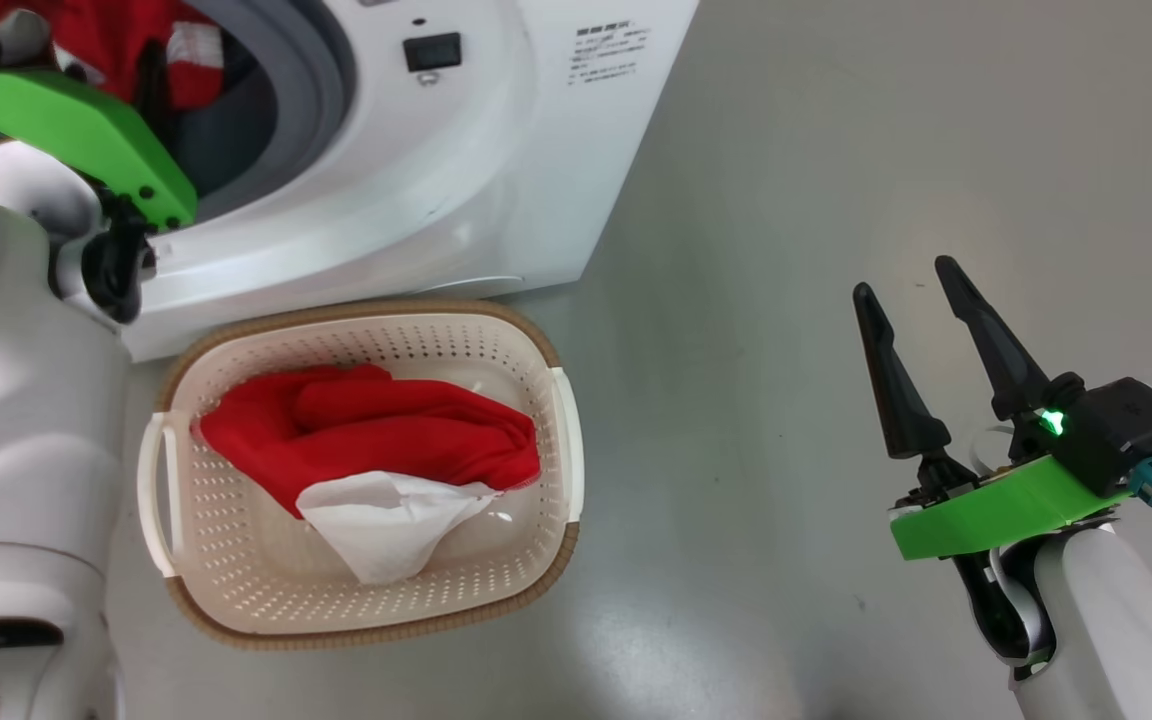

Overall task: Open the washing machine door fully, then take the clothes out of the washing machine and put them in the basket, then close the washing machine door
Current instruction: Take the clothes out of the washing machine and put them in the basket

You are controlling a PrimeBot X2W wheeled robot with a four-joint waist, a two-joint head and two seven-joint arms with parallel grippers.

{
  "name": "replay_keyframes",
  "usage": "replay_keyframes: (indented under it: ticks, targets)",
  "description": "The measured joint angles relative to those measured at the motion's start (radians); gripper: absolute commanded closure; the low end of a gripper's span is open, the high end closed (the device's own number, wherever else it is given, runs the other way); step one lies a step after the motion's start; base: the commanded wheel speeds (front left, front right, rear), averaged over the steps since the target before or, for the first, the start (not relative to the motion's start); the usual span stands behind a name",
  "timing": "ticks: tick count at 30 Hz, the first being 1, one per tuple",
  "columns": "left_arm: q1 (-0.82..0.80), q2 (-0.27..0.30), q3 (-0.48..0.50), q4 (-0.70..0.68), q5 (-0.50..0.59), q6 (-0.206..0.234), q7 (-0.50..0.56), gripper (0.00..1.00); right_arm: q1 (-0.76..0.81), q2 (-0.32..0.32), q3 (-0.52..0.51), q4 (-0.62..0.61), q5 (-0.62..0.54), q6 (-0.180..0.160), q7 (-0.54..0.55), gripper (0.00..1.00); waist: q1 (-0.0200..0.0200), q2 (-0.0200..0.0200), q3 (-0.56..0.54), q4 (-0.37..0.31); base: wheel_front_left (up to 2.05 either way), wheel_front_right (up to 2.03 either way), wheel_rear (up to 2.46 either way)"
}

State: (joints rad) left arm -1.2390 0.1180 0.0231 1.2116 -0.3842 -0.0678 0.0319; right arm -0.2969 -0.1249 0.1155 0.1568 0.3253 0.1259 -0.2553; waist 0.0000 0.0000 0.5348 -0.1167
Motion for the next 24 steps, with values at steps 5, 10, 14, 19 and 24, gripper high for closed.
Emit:
replay_keyframes:
  ticks: [5,10,14,19,24]
  targets:
    - [-0.025,0.018,-0.03,0.042,0.017,0.029,0.075,0.0,-0.017,0.0,0.015,0.0,0.018,0.0,0.0,0.0,0.0,0.0,0.013,-0.015,0.0,0.0,0.0]
    - [-0.038,0.029,-0.054,0.051,0.031,0.043,0.085,0.93,-0.035,0.0,0.021,-0.001,0.026,0.0,0.0,0.0,0.0,0.0,0.025,-0.025,0.0,0.0,0.0]
    - [-0.038,0.03,-0.074,0.054,0.052,0.06,0.043,1.0,-0.035,0.001,0.021,-0.001,0.027,0.0,0.0,0.0,0.0,0.0,0.028,-0.026,0.0,0.0,0.0]
    - [-0.035,0.032,-0.082,0.055,0.058,0.06,-0.042,1.0,-0.035,0.001,0.02,0.002,0.027,0.0,0.0,0.0,0.0,0.0,0.022,-0.021,0.0,0.0,0.0]
    - [-0.014,0.033,-0.081,0.044,0.055,0.059,-0.145,1.0,-0.035,0.003,0.02,0.004,0.027,0.0,0.0,0.0,0.0,0.0,0.012,-0.011,0.0,0.0,0.0]
